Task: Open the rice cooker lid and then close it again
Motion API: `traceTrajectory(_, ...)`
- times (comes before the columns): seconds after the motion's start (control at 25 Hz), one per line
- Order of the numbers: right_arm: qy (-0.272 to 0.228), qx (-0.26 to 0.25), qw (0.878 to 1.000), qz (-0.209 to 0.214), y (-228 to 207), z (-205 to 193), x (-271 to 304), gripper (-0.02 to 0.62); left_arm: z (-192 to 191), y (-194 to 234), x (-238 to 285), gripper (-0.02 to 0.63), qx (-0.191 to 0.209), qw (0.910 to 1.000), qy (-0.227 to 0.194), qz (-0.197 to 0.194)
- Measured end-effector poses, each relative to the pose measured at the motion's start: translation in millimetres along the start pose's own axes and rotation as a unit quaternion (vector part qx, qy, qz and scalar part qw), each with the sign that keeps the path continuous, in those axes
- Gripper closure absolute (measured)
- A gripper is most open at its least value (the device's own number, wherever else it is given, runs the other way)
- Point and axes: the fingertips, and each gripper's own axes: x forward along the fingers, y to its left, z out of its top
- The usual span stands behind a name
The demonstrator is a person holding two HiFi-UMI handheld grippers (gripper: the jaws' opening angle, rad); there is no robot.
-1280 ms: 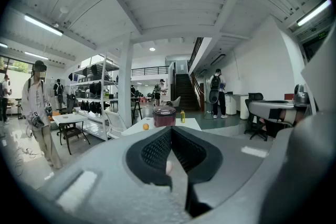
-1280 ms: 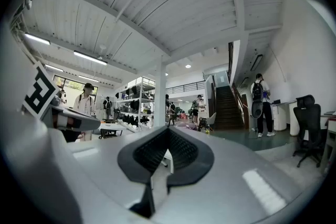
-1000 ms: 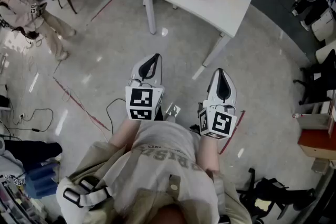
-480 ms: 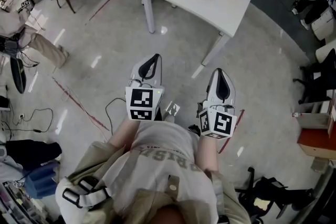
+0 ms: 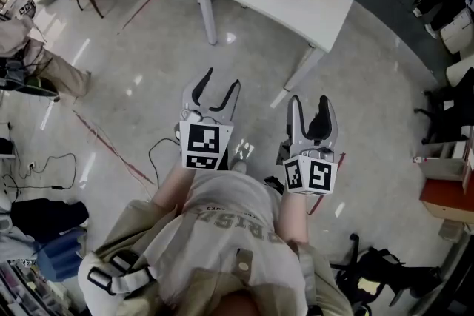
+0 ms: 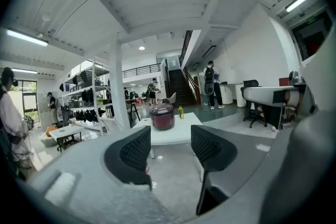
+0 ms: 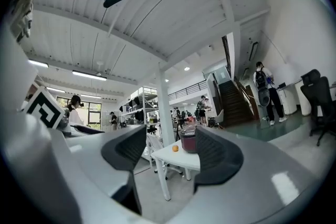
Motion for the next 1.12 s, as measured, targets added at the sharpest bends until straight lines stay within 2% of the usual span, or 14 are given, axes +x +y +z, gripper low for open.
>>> traceTrajectory(0.24, 0.000, 0.005, 1.000, -0.016, -10.9, -8.1, 26.5, 0.328, -2.1, 5.3, 31.7, 0.356, 0.017, 0.9995, 0.012, -0.023)
traceTrajectory(0.44, -0.001, 0.008, 0.999, -0.034, -29.9, -15.7, 64.8, 0.328, 8.2, 19.1, 74.5, 0.356, 0.027, 0.9991, 0.006, -0.031)
traceTrajectory(0.72, -0.010, -0.007, 0.999, -0.048, -44.7, -10.9, 131.5, 0.328, 16.2, 55.6, 139.4, 0.357, 0.011, 0.9989, 0.004, -0.045)
traceTrajectory(1.12, -0.012, -0.008, 0.997, -0.074, -52.0, -9.1, 225.0, 0.328, 41.2, 107.6, 228.3, 0.357, 0.022, 0.9971, 0.001, -0.073)
